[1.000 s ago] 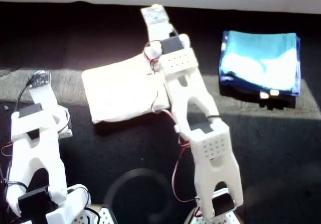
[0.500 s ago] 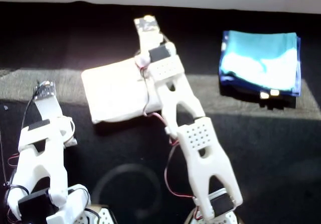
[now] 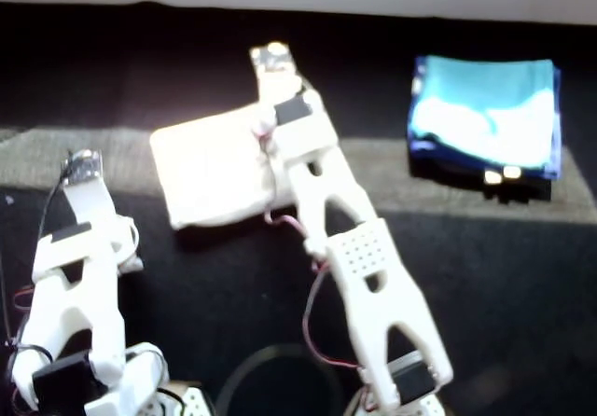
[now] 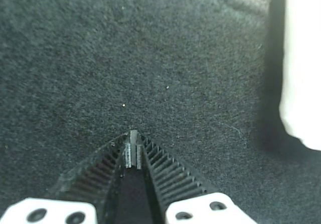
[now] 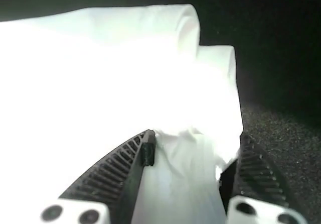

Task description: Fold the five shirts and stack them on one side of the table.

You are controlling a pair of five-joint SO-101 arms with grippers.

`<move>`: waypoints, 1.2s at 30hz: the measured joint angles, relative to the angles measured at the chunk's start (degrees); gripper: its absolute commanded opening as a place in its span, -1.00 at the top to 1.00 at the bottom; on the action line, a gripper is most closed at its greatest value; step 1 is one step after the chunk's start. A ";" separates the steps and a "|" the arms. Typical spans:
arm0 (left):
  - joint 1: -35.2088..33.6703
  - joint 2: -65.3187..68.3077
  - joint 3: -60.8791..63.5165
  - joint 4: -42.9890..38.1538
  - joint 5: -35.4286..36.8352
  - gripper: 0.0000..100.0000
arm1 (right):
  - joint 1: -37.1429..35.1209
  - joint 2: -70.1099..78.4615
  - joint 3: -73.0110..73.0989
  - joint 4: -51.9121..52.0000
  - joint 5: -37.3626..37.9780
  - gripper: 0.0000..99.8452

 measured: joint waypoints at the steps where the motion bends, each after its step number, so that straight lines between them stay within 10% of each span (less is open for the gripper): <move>1: 0.00 0.00 0.00 0.00 0.00 0.98 | 0.09 0.00 0.00 0.00 0.00 0.95; 36: 0.00 0.00 0.26 -1.05 0.00 0.98 | 26.20 -35.43 -11.60 17.23 30.51 0.99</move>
